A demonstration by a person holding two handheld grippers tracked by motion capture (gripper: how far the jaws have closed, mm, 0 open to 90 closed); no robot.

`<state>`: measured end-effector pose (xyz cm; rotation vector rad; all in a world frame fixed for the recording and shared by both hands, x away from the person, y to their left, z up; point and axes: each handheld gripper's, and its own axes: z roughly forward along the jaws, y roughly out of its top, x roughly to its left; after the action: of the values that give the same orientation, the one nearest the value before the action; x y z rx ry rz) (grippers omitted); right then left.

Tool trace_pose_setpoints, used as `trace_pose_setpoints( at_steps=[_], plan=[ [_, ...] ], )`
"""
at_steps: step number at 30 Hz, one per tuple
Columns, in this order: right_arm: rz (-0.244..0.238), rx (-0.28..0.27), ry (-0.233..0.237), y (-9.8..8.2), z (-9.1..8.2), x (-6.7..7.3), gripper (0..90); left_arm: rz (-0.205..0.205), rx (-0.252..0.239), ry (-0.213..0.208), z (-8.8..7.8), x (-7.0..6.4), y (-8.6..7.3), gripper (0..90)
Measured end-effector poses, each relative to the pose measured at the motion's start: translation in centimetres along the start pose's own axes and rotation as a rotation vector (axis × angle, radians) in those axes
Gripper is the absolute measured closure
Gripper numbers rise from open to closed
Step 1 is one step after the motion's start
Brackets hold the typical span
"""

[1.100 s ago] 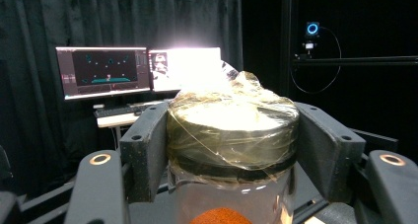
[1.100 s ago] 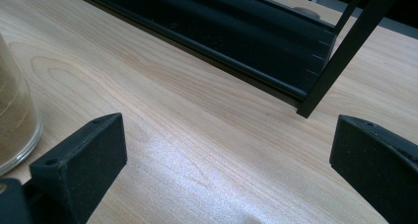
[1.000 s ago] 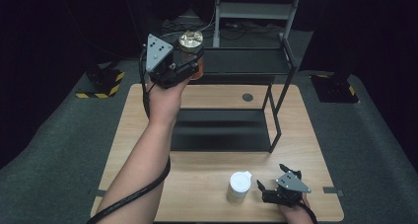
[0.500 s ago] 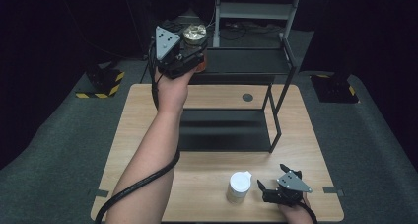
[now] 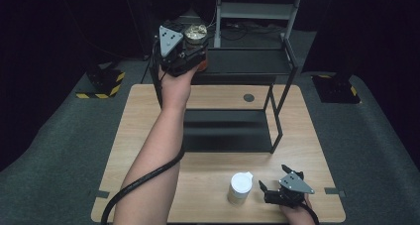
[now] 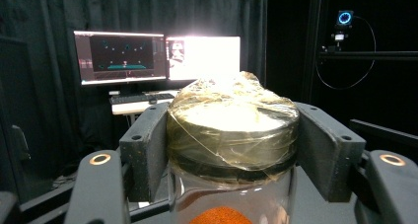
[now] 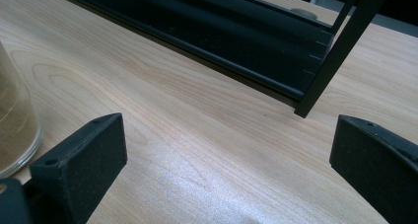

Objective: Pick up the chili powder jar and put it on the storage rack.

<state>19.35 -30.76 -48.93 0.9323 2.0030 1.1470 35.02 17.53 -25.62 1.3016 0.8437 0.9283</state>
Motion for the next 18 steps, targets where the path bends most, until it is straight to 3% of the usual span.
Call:
trace_pose_setpoints(
  at_steps=[18],
  plan=[
    [-0.001, 0.002, 0.000, 0.02, 0.00, 0.00, 0.0, -0.001, 0.004, -0.001, 0.11, 0.11, -0.43, 34.1]
  ],
)
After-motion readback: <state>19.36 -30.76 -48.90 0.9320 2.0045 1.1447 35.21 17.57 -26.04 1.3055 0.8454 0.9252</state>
